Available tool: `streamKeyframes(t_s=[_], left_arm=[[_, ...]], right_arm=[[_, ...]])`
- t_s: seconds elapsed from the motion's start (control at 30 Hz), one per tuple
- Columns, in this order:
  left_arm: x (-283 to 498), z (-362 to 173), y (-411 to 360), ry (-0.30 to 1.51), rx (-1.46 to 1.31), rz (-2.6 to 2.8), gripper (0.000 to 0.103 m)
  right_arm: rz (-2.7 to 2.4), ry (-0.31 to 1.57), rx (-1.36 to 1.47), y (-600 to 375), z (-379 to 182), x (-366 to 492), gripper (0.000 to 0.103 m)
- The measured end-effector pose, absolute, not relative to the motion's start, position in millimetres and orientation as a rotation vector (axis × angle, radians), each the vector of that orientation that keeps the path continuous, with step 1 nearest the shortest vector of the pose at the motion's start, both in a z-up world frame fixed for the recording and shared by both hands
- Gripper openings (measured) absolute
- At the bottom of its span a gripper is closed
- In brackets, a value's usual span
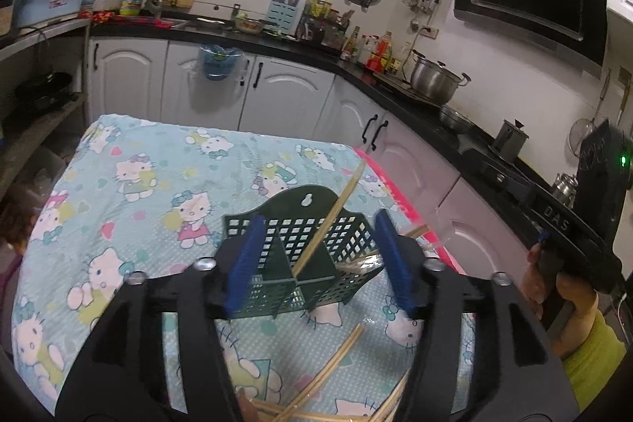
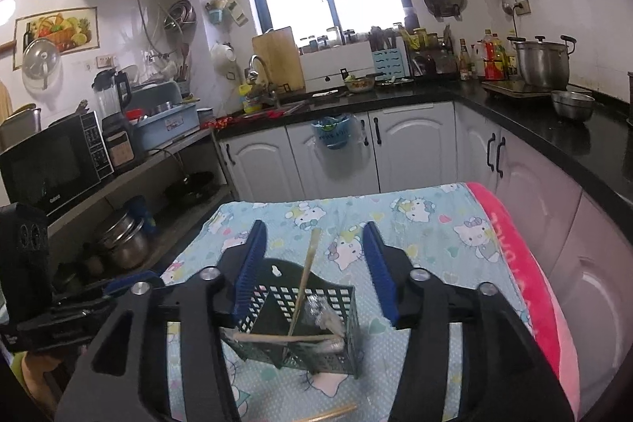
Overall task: Organize utensils
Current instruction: 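Open the left tool to release the chopsticks in the caddy, then withdraw the left tool from the caddy back over the chopstick pile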
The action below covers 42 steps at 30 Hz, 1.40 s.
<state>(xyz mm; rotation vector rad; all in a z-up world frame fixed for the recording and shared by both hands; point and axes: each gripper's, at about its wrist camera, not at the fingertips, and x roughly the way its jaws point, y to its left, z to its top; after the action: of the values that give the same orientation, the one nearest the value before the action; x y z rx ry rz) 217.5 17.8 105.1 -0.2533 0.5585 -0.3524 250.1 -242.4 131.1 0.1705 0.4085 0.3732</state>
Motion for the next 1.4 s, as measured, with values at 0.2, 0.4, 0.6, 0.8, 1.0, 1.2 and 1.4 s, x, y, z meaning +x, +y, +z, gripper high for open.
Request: streamKeyframes(t_s=[0.2,0.4,0.6,0.8,1.0,1.2,1.4], left_arm=[[198,108,27,0.530,-0.284,-0.344,0.089],[180,104,29,0.529,-0.287,-0.331,0.092],[164,99,33,0.522,-0.289,-0.318,0.092],[151,90,37,0.535,-0.298,-0.313,0.092],[140,83,41,0.544,-0.311,-0.306,0.092],[130,75,47,0.555,-0.322,-0.287,0.092],[122,64,54,0.575,-0.333,-0.257,0.092]], right_arm=[[0.378,0.419,0.173,-253,130,233,0.061],[0.380,0.443,0.157,-259,124,213,0.066],[0.394,0.464,0.124,-258,117,194,0.070],[0.406,0.485,0.089,-256,108,174,0.072],[0.411,0.510,0.067,-258,96,160,0.073],[0.414,0.535,0.045,-259,85,152,0.073],[0.414,0.555,0.028,-259,75,146,0.073]])
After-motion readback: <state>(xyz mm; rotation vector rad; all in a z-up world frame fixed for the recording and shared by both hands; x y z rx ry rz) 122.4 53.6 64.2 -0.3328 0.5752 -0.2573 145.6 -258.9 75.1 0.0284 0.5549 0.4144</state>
